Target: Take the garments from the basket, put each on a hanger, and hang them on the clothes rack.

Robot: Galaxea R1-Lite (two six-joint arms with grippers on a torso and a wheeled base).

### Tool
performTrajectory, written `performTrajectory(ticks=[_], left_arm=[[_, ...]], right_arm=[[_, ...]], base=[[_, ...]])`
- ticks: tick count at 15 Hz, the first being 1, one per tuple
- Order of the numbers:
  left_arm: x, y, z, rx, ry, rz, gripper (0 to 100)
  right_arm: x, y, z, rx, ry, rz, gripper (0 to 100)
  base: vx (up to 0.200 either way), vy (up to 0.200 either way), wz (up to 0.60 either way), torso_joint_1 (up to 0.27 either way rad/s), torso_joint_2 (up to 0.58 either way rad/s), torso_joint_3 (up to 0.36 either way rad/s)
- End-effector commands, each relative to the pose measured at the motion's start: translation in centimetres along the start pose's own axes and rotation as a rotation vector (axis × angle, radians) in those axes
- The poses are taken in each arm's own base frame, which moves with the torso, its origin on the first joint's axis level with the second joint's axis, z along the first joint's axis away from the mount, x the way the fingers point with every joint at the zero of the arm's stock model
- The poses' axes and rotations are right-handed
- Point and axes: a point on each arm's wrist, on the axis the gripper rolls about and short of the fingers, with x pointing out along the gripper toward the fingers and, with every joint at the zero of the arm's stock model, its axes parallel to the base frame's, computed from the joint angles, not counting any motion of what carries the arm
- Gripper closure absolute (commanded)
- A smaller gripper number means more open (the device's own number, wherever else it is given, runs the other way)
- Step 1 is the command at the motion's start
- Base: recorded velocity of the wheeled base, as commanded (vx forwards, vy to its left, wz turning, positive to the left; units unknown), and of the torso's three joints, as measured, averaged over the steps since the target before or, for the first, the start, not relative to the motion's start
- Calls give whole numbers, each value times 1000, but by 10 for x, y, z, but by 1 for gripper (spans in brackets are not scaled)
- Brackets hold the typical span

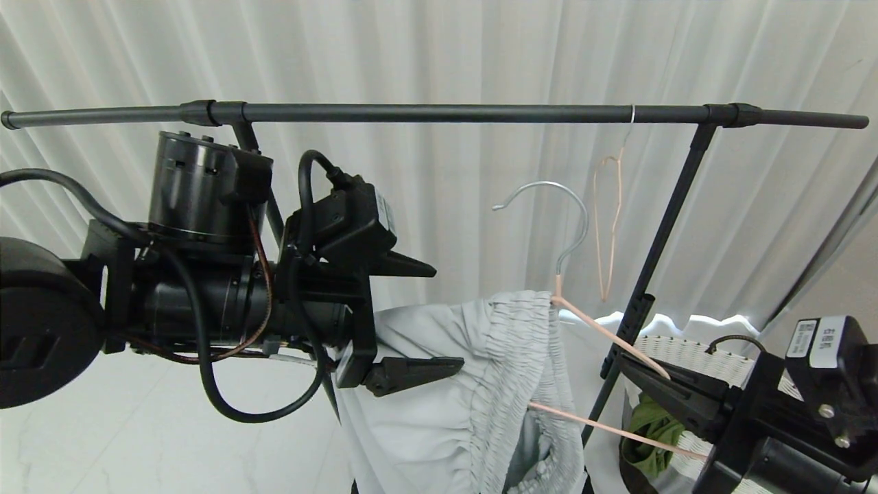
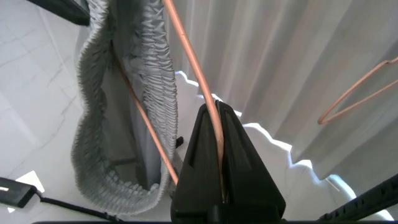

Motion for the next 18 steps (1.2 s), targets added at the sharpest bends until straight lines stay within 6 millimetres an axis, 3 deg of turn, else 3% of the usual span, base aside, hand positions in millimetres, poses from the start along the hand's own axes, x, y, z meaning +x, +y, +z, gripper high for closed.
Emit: performTrajectory(ticks=[1,11,12,18], left_arm=[[9,2,-7,-11,13,-26,0],[18,0,-10,-12,-12,-101,0],[18,0,-10,-10,-12,-101,100],[17,-1,-9,-9,-13,-102,100]], right_arm=[[0,1,1,-1,-4,6,100],[-1,8,4,-21,-23,42,100],[-1,8,5,-21,-24,42,100],[-2,8,5,-20,-29,41,100]], base=[[0,0,0,0,0,0],[0,0,0,0,0,0],[0,0,0,0,0,0],[0,0,0,0,0,0]])
